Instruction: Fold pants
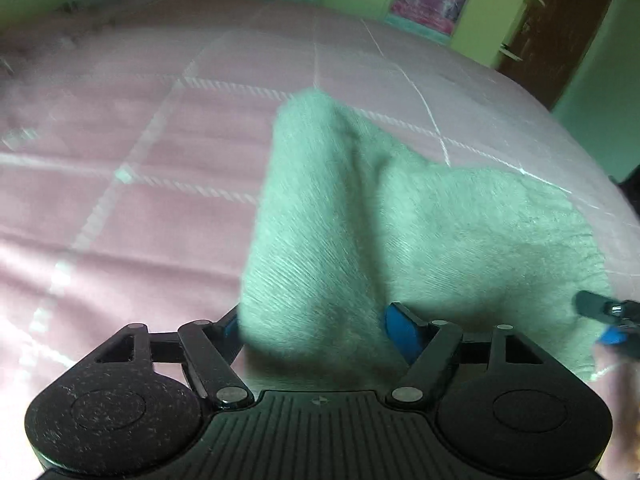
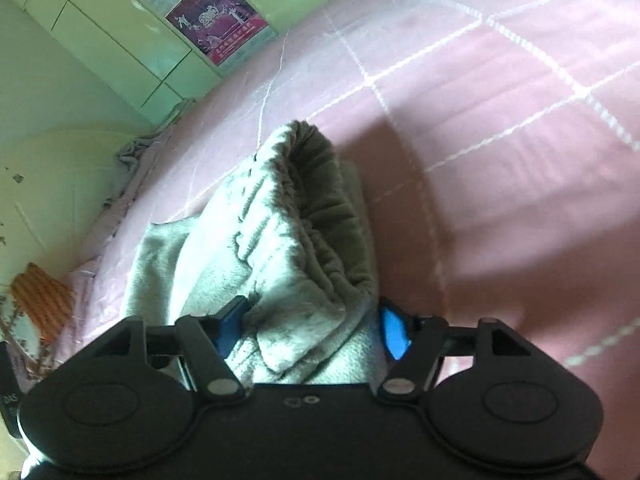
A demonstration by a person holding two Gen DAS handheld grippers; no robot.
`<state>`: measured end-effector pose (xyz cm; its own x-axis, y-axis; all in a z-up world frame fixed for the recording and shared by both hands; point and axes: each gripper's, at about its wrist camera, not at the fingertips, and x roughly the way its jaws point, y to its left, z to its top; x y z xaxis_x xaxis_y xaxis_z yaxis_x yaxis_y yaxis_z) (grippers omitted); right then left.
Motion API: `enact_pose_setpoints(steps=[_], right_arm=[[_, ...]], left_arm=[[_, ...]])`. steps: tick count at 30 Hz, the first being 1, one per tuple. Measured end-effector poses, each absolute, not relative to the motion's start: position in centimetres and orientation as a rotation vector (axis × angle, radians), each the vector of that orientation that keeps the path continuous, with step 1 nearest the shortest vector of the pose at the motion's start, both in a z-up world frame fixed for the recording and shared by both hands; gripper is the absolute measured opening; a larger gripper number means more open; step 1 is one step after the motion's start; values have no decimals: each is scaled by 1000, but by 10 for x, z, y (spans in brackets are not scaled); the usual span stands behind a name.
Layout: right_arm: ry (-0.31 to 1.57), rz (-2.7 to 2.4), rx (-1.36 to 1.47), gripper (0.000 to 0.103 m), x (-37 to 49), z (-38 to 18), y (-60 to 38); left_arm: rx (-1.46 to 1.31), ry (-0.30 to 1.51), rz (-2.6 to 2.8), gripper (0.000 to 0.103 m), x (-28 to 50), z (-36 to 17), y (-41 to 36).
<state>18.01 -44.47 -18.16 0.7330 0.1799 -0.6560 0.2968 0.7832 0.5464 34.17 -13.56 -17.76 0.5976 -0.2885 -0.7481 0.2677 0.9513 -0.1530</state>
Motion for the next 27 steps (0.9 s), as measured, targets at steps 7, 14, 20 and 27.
enact_pose_setpoints(steps=[7, 14, 20, 27], right_arm=[[612, -112, 247, 33, 176, -107, -380], [837, -149, 72, 20, 204, -157, -362], [816, -177, 123, 21, 194, -156, -365], [839, -180, 175, 29, 191, -149, -364]], left_arm=[[65, 802, -329, 74, 319, -149, -149], [-3, 940, -288, 88, 314, -183, -149], [100, 903, -275, 89, 305, -176, -165], [235, 864, -302, 103, 294, -158, -185]])
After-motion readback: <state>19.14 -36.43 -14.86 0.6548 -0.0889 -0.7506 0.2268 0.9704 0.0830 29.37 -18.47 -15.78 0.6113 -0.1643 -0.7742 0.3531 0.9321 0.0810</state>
